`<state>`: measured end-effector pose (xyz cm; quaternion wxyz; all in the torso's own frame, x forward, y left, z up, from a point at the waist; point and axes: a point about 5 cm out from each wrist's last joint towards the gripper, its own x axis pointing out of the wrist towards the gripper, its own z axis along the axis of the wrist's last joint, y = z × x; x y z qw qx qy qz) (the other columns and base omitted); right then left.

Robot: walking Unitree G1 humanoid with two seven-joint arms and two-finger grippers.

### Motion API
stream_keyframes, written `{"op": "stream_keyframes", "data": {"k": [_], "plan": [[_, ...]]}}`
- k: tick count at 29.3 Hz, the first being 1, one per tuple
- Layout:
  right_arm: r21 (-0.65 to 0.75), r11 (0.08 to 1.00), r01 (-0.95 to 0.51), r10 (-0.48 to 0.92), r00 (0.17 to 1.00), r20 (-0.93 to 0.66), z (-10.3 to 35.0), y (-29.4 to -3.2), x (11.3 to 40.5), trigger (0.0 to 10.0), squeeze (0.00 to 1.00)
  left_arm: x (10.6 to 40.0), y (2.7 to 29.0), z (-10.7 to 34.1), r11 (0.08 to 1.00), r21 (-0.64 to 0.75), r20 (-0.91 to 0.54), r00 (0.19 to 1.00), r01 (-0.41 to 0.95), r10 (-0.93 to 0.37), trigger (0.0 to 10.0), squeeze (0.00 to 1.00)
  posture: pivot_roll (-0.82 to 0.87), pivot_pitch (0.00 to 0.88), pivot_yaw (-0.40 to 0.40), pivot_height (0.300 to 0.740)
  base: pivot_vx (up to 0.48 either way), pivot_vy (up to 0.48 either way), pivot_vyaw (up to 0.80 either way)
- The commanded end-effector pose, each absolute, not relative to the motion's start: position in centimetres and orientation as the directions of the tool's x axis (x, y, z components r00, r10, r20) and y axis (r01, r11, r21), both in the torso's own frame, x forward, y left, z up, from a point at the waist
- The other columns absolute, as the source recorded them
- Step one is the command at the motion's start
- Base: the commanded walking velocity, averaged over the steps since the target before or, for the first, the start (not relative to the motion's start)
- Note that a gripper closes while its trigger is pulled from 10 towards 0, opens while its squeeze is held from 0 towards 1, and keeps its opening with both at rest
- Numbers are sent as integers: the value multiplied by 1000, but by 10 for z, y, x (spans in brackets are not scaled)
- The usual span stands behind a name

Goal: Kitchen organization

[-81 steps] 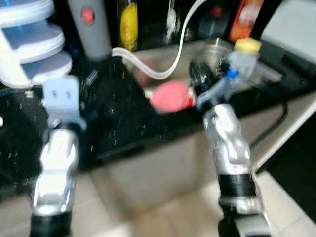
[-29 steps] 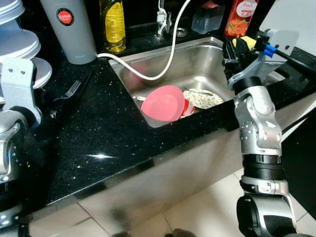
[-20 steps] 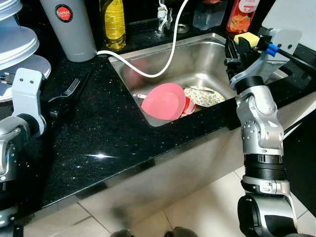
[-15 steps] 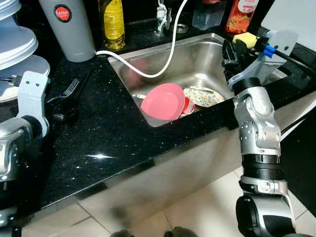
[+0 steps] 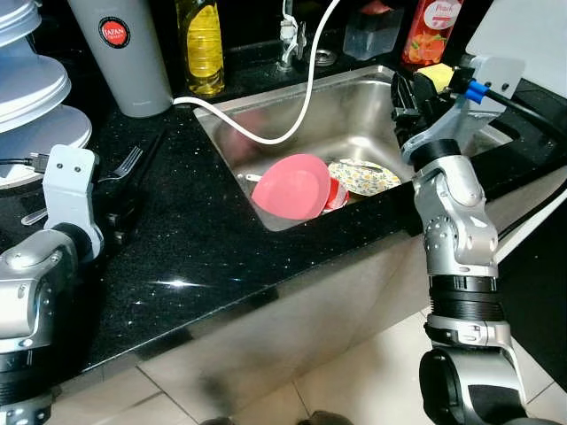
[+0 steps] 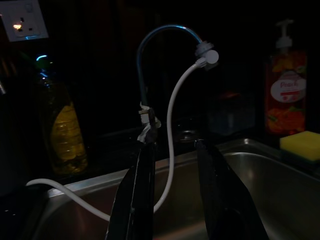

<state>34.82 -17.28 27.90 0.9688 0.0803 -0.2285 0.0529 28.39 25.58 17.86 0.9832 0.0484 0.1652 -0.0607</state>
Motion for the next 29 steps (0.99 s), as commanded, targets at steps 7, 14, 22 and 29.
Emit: {"op": "stream_keyframes", "data": {"k": [7,14,22,29], "plan": [[143,975,-168,86,888,451,283,-167,351,10000,0,284,252,157,996,38,-419,906,81,-57,0,0,49,37,-9,740,0,0,0],[144,976,-163,79,883,463,287,-169,350,10000,0,291,250,192,998,62,-226,974,1,13,10000,0,-5,17,-8,740,0,0,0],[151,976,-157,67,875,480,289,-168,346,10000,0,295,251,258,996,80,41,999,-36,33,10000,0,-36,0,22,740,0,0,0],[162,975,-151,54,871,488,289,-168,345,10000,0,298,233,271,992,8,90,988,124,-124,10000,0,-40,0,35,740,0,0,0]]}}
